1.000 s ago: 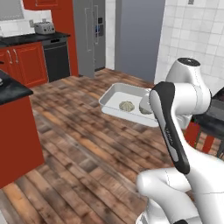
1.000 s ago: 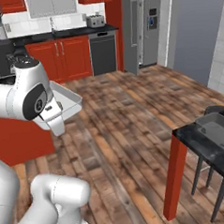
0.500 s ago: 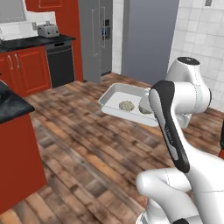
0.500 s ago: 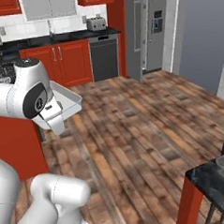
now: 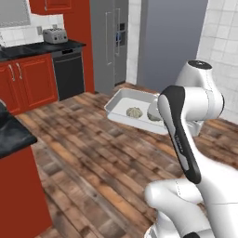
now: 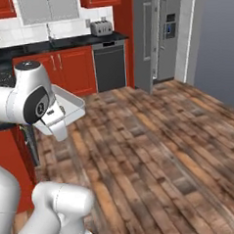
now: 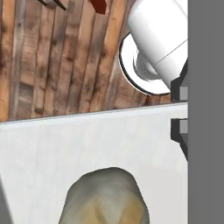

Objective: Place two dumplings into each of the tupperware containers and then place the containers in the fridge.

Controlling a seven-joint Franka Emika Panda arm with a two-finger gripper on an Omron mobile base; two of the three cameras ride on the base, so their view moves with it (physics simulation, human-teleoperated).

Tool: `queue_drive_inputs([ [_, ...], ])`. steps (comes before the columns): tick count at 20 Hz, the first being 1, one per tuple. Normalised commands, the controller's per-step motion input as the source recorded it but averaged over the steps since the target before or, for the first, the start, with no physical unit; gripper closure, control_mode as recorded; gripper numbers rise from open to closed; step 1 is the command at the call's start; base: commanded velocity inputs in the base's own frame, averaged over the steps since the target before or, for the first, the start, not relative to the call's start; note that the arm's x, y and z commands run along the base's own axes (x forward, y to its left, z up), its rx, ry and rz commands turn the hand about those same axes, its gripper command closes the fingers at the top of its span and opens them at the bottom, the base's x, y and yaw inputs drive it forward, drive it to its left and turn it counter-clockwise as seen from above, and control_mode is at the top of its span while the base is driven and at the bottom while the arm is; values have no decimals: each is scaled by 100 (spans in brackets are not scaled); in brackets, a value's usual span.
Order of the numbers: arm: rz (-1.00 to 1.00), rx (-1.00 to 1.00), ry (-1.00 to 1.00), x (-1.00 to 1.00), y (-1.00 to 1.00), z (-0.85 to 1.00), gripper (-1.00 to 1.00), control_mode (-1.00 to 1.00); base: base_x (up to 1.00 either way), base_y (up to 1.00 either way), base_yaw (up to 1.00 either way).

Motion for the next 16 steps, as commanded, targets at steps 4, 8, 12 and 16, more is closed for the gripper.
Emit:
queue_drive_inputs([
  [4, 0, 0, 0, 0, 0, 0, 100, 100, 100, -18, 1],
  [8, 0, 0, 0, 0, 0, 0, 100, 100, 100, -17, 1],
  [12, 0, 0, 0, 0, 0, 0, 100, 100, 100, -18, 0],
  [16, 0, 0, 0, 0, 0, 0, 100, 100, 100, -2, 0],
])
